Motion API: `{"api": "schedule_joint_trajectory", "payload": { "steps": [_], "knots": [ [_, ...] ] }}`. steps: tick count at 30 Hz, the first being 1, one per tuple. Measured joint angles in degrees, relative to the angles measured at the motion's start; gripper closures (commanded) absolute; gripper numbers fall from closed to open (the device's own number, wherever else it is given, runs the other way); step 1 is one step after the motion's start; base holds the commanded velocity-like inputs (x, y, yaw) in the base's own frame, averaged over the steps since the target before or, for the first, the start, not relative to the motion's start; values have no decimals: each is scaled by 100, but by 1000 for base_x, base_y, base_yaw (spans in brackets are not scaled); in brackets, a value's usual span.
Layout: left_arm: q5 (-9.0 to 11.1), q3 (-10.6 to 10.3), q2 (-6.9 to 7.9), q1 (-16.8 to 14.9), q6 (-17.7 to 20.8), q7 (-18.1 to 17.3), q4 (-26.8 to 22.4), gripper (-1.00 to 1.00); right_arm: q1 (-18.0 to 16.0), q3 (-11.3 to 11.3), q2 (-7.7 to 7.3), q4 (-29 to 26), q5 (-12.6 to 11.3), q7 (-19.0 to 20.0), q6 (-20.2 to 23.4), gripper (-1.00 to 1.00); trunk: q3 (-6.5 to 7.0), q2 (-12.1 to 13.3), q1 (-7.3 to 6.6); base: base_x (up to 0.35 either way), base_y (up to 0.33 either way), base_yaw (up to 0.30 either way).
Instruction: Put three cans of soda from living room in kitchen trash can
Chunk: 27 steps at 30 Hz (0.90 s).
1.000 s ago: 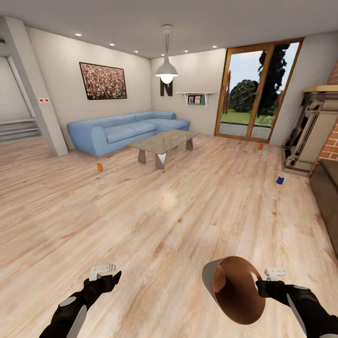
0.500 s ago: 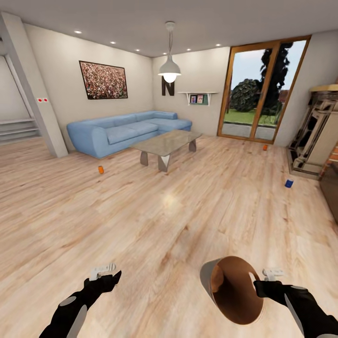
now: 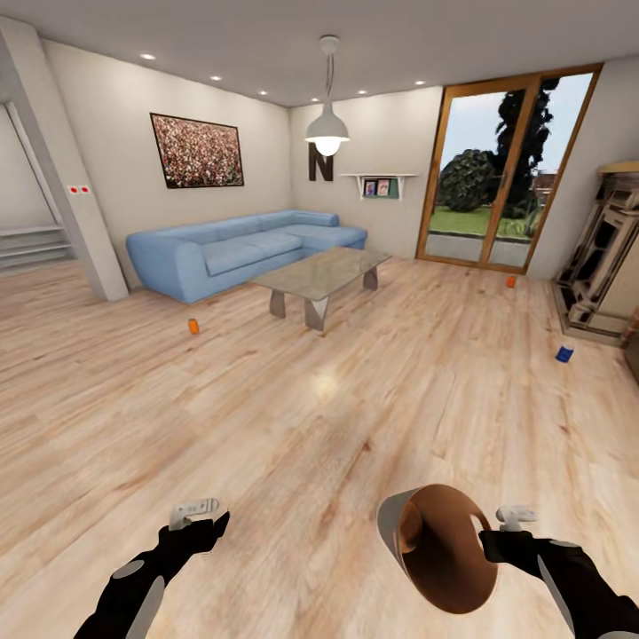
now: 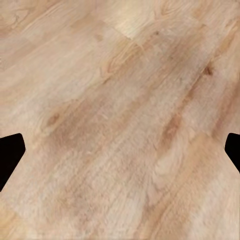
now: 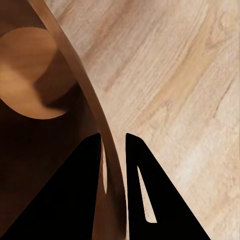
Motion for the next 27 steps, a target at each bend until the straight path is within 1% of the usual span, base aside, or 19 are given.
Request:
{"api": "schedule_joint_trajectory", "payload": {
  "steps": [10, 14, 20, 27],
  "knots": [
    [-7, 0, 0, 0, 6, 0, 0, -100, 1, -1, 0, 0, -7, 0, 1, 100, 0, 0, 0, 266, 216, -2],
    [-8, 0, 0, 0, 7, 0, 7, -100, 0, -2, 0, 0, -9, 0, 0, 100, 0, 0, 0, 254, 237, -81],
    [-12, 0, 0, 0, 7, 0, 9, -100, 4, -2, 0, 0, -13, 1, 1, 100, 0, 0, 0, 248, 245, -151],
    [-17, 0, 0, 0, 7, 0, 9, -100, 3, 0, 0, 0, -9, 0, 0, 100, 0, 0, 0, 236, 252, -214]
  ]
}}
